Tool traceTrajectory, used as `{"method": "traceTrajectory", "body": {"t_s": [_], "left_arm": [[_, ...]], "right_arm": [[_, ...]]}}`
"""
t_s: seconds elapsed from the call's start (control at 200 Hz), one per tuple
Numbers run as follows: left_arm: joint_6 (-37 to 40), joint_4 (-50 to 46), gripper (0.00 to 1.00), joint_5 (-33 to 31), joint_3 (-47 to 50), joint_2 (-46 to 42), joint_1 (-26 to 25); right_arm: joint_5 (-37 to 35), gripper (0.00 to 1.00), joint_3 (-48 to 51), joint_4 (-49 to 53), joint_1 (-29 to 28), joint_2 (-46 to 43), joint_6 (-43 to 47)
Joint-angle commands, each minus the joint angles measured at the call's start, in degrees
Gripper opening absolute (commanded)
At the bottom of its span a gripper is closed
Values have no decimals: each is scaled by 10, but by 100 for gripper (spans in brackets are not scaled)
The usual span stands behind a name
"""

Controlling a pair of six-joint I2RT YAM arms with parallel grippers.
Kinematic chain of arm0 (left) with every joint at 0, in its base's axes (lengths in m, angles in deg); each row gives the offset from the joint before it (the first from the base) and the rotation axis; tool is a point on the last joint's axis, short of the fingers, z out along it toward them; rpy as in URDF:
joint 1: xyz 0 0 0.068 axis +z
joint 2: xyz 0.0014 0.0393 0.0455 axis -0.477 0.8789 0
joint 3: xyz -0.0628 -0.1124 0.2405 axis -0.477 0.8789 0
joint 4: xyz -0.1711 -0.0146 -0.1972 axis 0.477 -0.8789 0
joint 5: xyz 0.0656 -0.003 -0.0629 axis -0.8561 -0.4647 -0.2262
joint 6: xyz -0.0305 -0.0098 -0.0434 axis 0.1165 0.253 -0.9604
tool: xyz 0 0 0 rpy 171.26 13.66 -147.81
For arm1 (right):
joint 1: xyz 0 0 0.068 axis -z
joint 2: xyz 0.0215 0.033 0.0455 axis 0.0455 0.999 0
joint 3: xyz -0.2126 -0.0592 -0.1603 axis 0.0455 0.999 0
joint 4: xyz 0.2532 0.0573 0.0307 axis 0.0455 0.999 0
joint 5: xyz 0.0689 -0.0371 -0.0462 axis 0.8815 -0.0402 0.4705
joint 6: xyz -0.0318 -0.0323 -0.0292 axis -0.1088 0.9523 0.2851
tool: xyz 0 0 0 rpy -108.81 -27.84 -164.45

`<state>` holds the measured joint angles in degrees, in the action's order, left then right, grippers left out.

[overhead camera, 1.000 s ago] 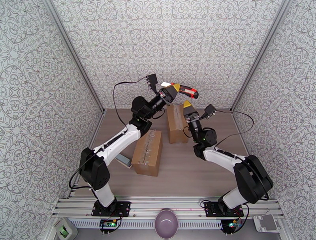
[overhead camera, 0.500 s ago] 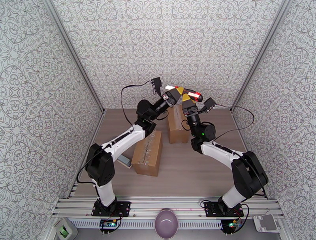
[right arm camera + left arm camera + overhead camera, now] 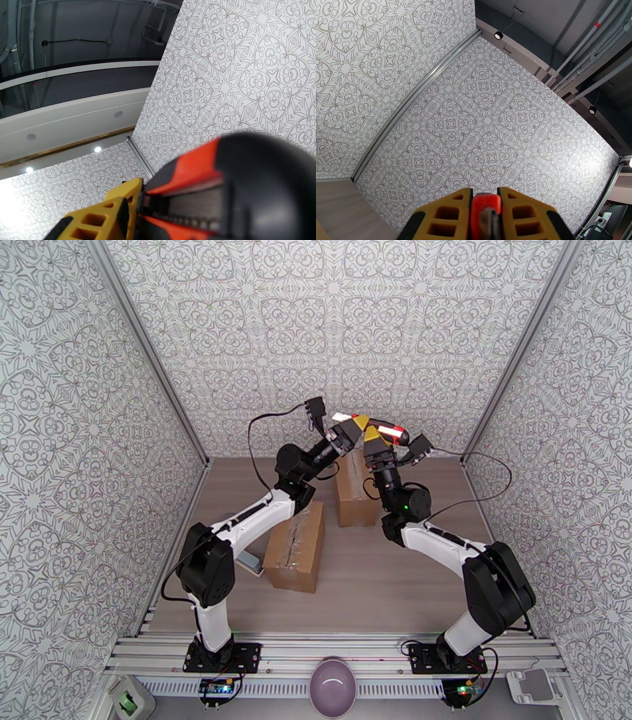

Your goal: Unpack the express box

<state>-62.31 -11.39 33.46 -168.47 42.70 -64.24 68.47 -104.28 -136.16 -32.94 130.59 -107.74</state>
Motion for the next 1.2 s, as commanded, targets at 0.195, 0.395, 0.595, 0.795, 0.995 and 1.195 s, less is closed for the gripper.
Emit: {"method": "traceTrajectory", "body": {"t_s": [0.195,0.395,0.595,0.795,0.995,1.195], "left_arm": [[-23,32,0,30,-6,7,-7],[-35,53,0,39,-7,11,-8],[-47,77,0,51,-12,22,-9],[-64,95,0,64,-28,39,-9],[-61,96,0,71,-31,43,-10],[-57,97,0,81,-31,50,-11]], "right_arm": [[-8,37,-23,-11,-1,-11,61],[-14,41,-23,-11,5,-13,58],[-4,47,-25,-11,9,-17,54],[-9,47,-30,-11,9,-16,26],[-2,41,-40,-11,8,-15,11],[5,35,-45,-12,9,-20,0]]}}
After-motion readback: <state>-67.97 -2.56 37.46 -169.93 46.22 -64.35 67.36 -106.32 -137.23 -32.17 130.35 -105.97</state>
